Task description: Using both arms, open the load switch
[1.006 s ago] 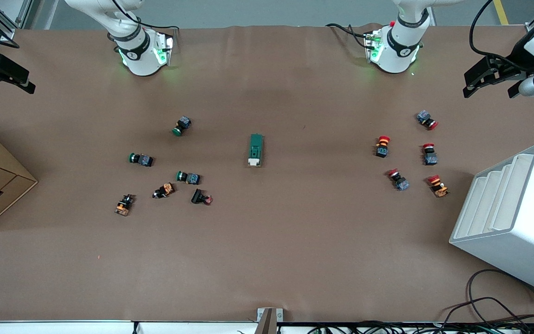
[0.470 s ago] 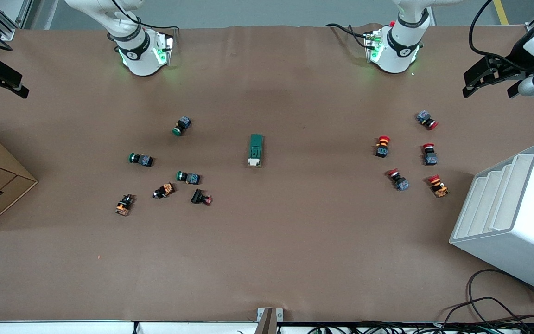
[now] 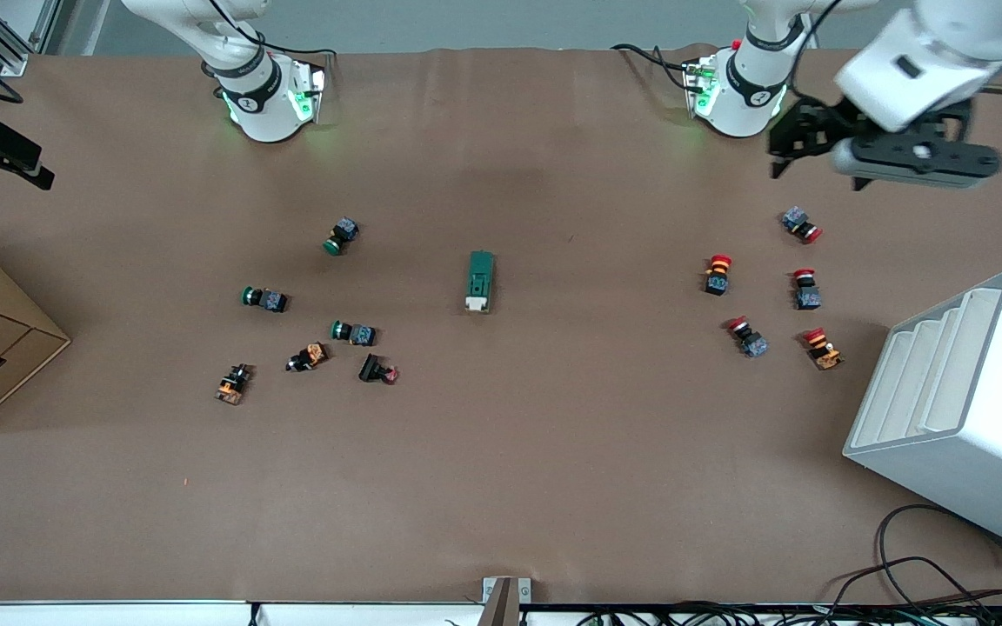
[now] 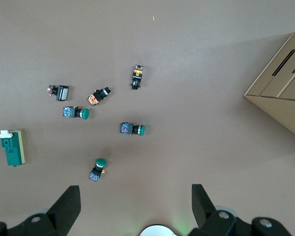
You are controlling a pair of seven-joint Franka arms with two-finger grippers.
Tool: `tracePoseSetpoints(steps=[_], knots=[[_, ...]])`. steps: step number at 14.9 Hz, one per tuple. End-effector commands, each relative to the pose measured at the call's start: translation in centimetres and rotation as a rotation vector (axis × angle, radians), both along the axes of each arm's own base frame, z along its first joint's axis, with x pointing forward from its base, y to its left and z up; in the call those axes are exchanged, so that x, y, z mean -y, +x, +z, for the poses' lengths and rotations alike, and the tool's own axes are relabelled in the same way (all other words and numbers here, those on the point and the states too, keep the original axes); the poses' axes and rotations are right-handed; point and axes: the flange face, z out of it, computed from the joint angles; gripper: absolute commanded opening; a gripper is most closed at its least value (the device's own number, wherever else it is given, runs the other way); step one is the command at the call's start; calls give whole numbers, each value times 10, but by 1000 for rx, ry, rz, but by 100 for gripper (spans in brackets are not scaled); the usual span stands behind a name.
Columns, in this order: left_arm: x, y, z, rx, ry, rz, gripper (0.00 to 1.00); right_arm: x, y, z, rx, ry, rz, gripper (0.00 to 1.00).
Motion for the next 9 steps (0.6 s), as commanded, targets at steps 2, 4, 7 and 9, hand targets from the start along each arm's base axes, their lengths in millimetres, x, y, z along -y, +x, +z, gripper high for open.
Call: tracePoseSetpoints(steps=[2, 4, 7, 9], knots=[[54, -11, -7, -9, -5, 74, 100, -26, 11, -12, -23, -6, -120, 100], [88, -18, -12, 7, -23, 105, 100, -41, 17, -20, -34, -12, -166, 100], [141, -29, -37, -25, -45, 130, 100, -71, 27, -37, -64, -27, -271, 100], [186, -44, -51, -24, -69, 125, 100, -94, 36, -58, -104, -42, -372, 100]])
